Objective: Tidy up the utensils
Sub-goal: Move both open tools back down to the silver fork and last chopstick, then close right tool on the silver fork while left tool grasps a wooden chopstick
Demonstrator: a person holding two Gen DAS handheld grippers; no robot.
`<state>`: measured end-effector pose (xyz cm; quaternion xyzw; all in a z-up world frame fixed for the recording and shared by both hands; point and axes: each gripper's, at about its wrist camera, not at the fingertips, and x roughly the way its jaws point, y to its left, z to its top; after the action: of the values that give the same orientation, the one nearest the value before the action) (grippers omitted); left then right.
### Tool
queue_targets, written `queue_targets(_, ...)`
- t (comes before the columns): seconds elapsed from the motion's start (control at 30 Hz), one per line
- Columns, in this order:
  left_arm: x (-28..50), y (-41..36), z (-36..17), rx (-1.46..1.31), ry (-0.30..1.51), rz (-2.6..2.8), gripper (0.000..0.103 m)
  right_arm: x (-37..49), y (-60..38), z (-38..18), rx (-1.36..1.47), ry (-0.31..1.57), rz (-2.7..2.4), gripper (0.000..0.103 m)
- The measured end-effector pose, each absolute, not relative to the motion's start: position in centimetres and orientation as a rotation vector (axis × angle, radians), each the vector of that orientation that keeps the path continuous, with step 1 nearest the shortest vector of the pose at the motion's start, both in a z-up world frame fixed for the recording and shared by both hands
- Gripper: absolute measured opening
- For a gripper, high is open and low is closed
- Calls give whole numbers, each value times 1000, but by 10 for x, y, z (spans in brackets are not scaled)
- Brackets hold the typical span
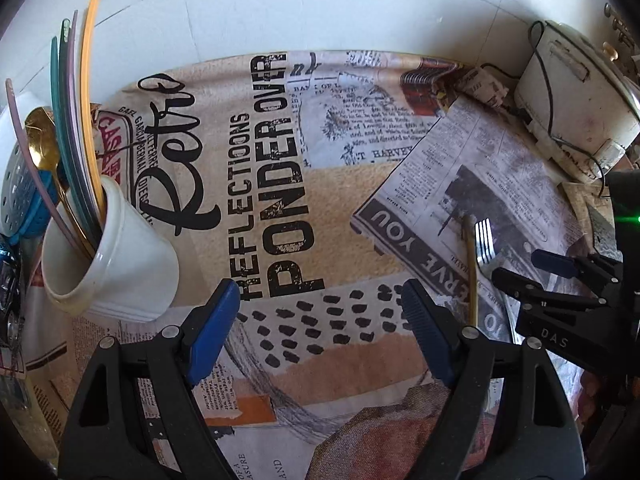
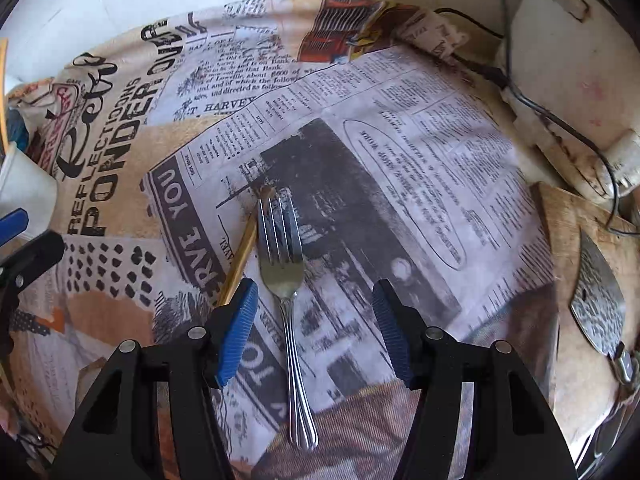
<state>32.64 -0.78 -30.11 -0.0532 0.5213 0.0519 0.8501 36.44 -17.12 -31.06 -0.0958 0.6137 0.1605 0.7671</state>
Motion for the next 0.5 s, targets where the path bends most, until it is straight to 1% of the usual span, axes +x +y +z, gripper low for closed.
queue_targets(0.23,330,-7,-312,-113,1122,117,82,374,-166,-323,-219,1353,359,55)
queue_targets(0.37,334,-7,-318,-112,1134,120,82,376,-165,-323,-217,1334,373,55)
queue_targets(0.43,336,-8,-320,-112,1139,120,82,378,-164,-322,-211,1321,371,54)
queue_targets(0.5,338,-11,-322,-109,1143,118,82,380,-163,-321,-205,1304,371,46)
